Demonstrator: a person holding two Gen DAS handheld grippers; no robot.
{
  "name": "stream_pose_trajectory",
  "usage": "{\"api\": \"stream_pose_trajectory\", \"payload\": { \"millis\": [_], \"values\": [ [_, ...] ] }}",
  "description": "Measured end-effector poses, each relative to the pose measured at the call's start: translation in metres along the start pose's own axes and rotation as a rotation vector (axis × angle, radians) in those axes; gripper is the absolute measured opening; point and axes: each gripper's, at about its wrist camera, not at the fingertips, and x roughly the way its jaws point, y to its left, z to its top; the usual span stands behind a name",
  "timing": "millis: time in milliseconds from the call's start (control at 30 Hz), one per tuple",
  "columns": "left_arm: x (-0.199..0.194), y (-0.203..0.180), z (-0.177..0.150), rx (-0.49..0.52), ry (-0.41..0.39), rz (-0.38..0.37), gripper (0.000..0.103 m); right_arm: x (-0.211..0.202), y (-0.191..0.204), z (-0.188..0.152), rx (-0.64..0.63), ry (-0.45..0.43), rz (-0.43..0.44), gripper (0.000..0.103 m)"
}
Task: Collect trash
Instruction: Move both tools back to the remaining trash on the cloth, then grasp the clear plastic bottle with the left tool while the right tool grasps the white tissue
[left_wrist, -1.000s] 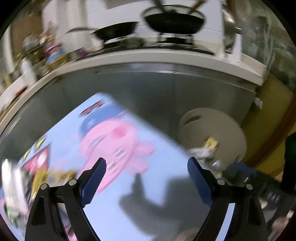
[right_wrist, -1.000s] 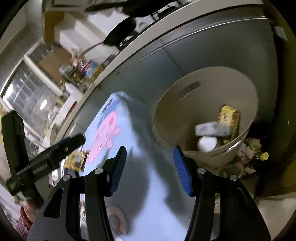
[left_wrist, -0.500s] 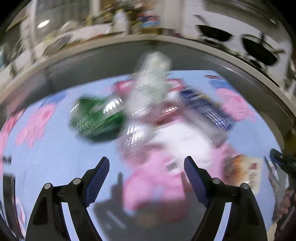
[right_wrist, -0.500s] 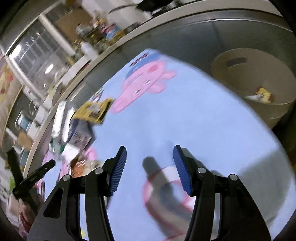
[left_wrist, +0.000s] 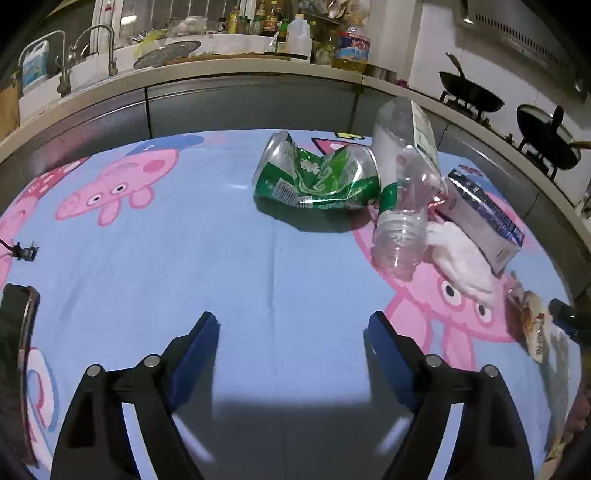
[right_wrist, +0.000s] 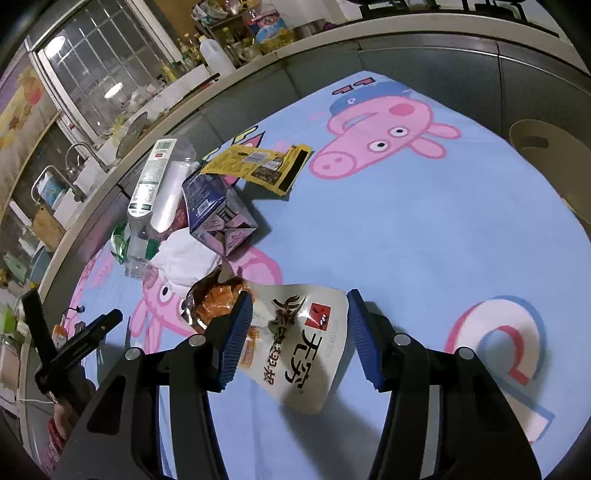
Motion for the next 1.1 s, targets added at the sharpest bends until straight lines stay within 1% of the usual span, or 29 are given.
{"api": "stream_pose_trajectory", "payload": {
  "millis": [67,167,267,300,333,367,400,500,600,667,733,767,800,833,900,967,1033,1100],
  "values": [
    [-0.001,0.002,0.001,-0.008,-0.004,-0.012,0.084,0.004,0.005,0.006,-0.008,0.006,0.003,0.053],
    [0.0,0.003,0.003,-0.021,-0.012,-0.035,0.084,0.012,0.026,0.023,-0.033,0.007,0.032,0.053],
    [-0.003,0.007,0.002,-0.036,-0.019,-0.056,0.084,0.025,0.053,0.048,-0.05,0.015,0.092,0.053],
    [-0.002,0.008,0.002,-0.04,-0.021,-0.061,0.084,0.033,0.065,0.059,-0.044,0.029,0.131,0.053],
    [-0.003,0.008,0.002,-0.045,-0.022,-0.066,0.084,0.039,0.075,0.066,-0.038,0.04,0.158,0.064],
    [-0.003,0.01,0.001,-0.052,-0.025,-0.074,0.084,0.048,0.088,0.073,-0.034,0.05,0.186,0.077],
    [-0.004,0.011,0.001,-0.06,-0.027,-0.082,0.084,0.056,0.1,0.077,-0.042,0.055,0.205,0.079],
    [-0.006,0.017,0.0,-0.095,-0.039,-0.113,0.082,0.083,0.136,0.078,-0.09,0.1,0.238,0.079],
    [-0.009,0.024,0.0,-0.134,-0.051,-0.14,0.078,0.108,0.161,0.066,-0.134,0.15,0.229,0.079],
    [-0.01,0.027,-0.001,-0.151,-0.056,-0.154,0.077,0.121,0.169,0.06,-0.138,0.17,0.216,0.079],
    [-0.011,0.027,-0.001,-0.152,-0.056,-0.159,0.077,0.13,0.175,0.056,-0.143,0.174,0.201,0.077],
    [-0.011,0.026,-0.001,-0.151,-0.056,-0.158,0.077,0.133,0.178,0.054,-0.161,0.169,0.188,0.069],
    [-0.011,0.026,-0.001,-0.152,-0.056,-0.16,0.077,0.137,0.181,0.052,-0.187,0.167,0.169,0.049],
    [-0.011,0.027,-0.001,-0.154,-0.057,-0.162,0.077,0.138,0.181,0.05,-0.201,0.171,0.166,0.044],
    [-0.012,0.027,-0.002,-0.161,-0.058,-0.169,0.077,0.135,0.176,0.049,-0.181,0.172,0.18,0.041],
    [-0.013,0.029,-0.002,-0.168,-0.061,-0.172,0.078,0.119,0.17,0.044,-0.16,0.154,0.194,0.041],
    [-0.014,0.033,-0.002,-0.182,-0.061,-0.177,0.09,0.099,0.17,0.03,-0.186,0.142,0.206,0.041],
    [-0.019,0.039,-0.003,-0.205,-0.06,-0.2,0.094,0.072,0.173,0.002,-0.251,0.152,0.232,0.041]
  ]
}}
